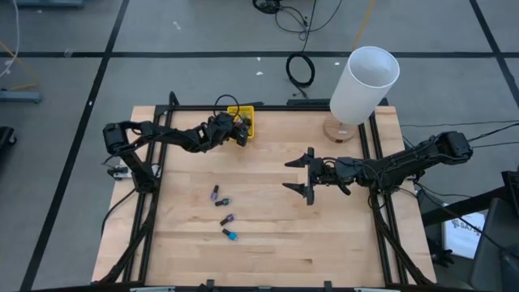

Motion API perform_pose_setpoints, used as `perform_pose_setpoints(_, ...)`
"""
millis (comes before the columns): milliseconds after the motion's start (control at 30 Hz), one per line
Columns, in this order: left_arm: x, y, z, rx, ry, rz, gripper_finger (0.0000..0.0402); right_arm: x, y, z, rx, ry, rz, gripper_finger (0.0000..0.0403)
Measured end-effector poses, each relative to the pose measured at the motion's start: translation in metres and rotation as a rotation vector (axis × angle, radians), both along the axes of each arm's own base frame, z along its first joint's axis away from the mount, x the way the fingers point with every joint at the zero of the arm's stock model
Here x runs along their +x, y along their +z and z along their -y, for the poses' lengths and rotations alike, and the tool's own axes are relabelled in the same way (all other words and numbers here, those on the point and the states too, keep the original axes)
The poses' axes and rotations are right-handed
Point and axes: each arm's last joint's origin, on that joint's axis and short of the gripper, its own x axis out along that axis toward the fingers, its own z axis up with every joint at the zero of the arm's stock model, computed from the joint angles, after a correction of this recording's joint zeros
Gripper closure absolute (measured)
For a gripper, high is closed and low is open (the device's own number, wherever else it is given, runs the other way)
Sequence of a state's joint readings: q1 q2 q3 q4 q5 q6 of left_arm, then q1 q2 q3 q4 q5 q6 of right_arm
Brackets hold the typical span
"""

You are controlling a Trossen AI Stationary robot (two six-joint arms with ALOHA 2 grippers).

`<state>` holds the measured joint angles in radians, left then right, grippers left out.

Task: Pick & Place Nail Polish
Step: Put the light violet nail polish bottle into the yellow bin

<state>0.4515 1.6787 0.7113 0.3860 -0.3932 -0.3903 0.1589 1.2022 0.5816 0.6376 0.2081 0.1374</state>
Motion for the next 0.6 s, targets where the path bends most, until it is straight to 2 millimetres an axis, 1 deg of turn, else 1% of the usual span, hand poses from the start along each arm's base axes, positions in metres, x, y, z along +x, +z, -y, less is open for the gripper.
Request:
perform_pose_setpoints(67, 0.000, 0.000, 0.000, 0.021, -0.028, -0.029, 0.0219, 0.000, 0.000, 0.000, 0.000, 0.000, 0.000, 0.0083)
perform_pose_setpoints(133, 0.000, 0.004, 0.002, 0.048, -0.102, -0.066, 0.0207, 0.000, 0.000, 0.000, 0.000, 0.000, 0.000, 0.0083)
perform_pose_setpoints(200, 0.000, 0.014, 0.006, 0.077, -0.195, -0.062, 0.0199, 0.000, 0.000, 0.000, 0.000, 0.000, 0.000, 0.0083)
perform_pose_setpoints(267, 0.000, 0.027, 0.015, 0.091, -0.285, -0.045, 0.0196, 0.000, 0.000, 0.000, 0.000, 0.000, -0.002, 0.0083)
perform_pose_setpoints(333, -0.002, 0.039, 0.027, 0.088, -0.363, -0.041, 0.0195, 0.000, 0.000, 0.000, 0.000, 0.000, -0.003, 0.0083)
perform_pose_setpoints(433, -0.011, 0.055, 0.051, 0.055, -0.453, -0.073, 0.0195, 0.000, 0.000, 0.000, 0.000, 0.001, -0.004, 0.0083)
perform_pose_setpoints(600, -0.030, 0.064, 0.097, -0.049, -0.583, -0.208, 0.0195, 0.000, -0.001, 0.000, -0.001, 0.001, -0.005, 0.0083)
